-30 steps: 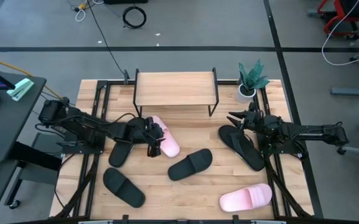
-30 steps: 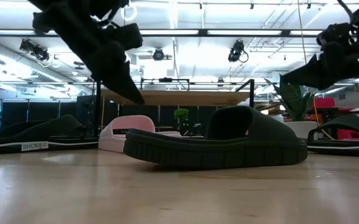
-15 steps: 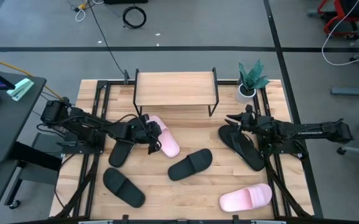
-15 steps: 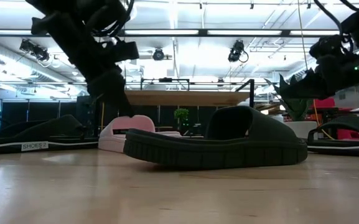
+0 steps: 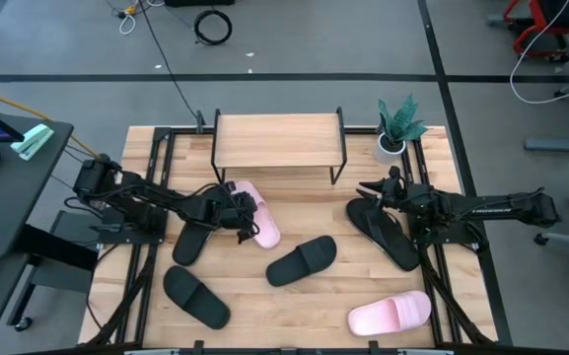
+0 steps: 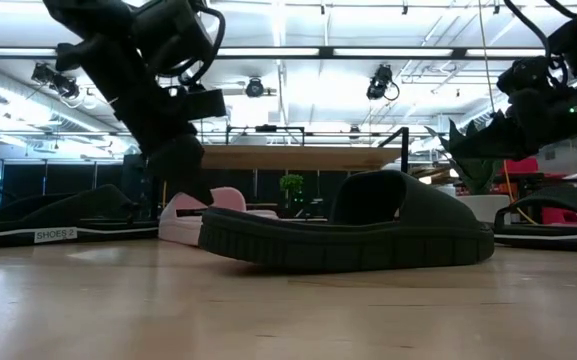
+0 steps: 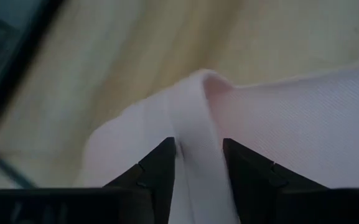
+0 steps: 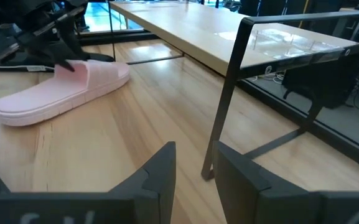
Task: Pick and place slides into the shelf
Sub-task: Put the top pink slides on the shelf
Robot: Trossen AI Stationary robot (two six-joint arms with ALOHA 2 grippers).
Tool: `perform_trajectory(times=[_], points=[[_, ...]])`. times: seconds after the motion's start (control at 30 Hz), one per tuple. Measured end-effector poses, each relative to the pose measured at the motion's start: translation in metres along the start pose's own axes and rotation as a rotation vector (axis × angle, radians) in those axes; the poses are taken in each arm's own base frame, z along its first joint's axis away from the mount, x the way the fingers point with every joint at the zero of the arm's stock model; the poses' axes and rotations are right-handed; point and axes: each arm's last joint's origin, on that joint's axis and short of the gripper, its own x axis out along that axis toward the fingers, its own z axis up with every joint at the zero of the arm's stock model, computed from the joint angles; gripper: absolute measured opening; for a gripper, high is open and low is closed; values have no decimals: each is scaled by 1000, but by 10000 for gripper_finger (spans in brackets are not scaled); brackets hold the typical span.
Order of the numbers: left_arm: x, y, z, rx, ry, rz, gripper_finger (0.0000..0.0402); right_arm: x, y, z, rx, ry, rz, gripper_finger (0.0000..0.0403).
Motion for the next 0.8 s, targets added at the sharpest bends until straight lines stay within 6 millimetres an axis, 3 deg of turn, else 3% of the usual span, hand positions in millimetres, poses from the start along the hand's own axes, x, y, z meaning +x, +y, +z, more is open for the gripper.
perform_trajectory(times=[0.17, 0.3, 0.47, 0.63, 0.8], points=[[3, 6, 1, -33, -9, 76, 102, 0, 0, 0, 1, 0, 0, 111], [5, 9, 1, -91, -6, 86, 24, 0, 0, 0, 1, -1, 0, 111], [3, 5, 3, -116, -9, 35, 11, 0, 0, 0, 1, -1, 0, 111], [-17, -13, 32, -90, -58, -174, 10, 0, 0, 0, 1, -1, 1, 111], [-47, -21, 71, 44, -133, -221, 10, 0, 0, 0, 1, -1, 1, 111]])
